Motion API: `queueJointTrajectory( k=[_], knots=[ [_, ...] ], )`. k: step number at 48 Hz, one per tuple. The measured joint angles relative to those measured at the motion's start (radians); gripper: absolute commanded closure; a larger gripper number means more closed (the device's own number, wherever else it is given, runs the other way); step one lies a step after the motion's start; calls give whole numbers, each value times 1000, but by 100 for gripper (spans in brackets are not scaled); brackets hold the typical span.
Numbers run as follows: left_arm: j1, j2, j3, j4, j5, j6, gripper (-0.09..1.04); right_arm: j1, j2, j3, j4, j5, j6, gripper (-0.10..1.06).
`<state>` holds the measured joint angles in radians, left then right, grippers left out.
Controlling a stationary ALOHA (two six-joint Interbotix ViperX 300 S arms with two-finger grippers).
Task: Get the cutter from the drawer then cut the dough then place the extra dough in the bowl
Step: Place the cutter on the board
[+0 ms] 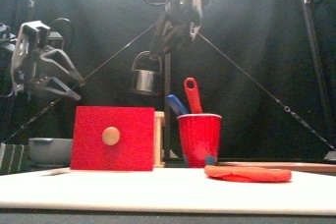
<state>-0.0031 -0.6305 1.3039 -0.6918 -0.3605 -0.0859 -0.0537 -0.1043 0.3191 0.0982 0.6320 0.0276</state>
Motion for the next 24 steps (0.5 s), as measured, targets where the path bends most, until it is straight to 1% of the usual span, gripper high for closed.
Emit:
queueJointTrajectory(
  k=[4, 10, 17, 24],
  knots=[
    [3, 0, -2, 0, 0, 0, 18, 11, -51, 83, 40, -21, 0, 39],
    [12, -3, -3, -2, 0, 0, 18, 9, -120, 218, 81, -78, 0, 39],
    [23, -9, -14, -2, 0, 0, 18, 6, -158, 350, 98, -129, 0, 39],
    [40, -20, -31, -5, 0, -2, 18, -2, -158, 431, 98, -172, 0, 39]
  ],
)
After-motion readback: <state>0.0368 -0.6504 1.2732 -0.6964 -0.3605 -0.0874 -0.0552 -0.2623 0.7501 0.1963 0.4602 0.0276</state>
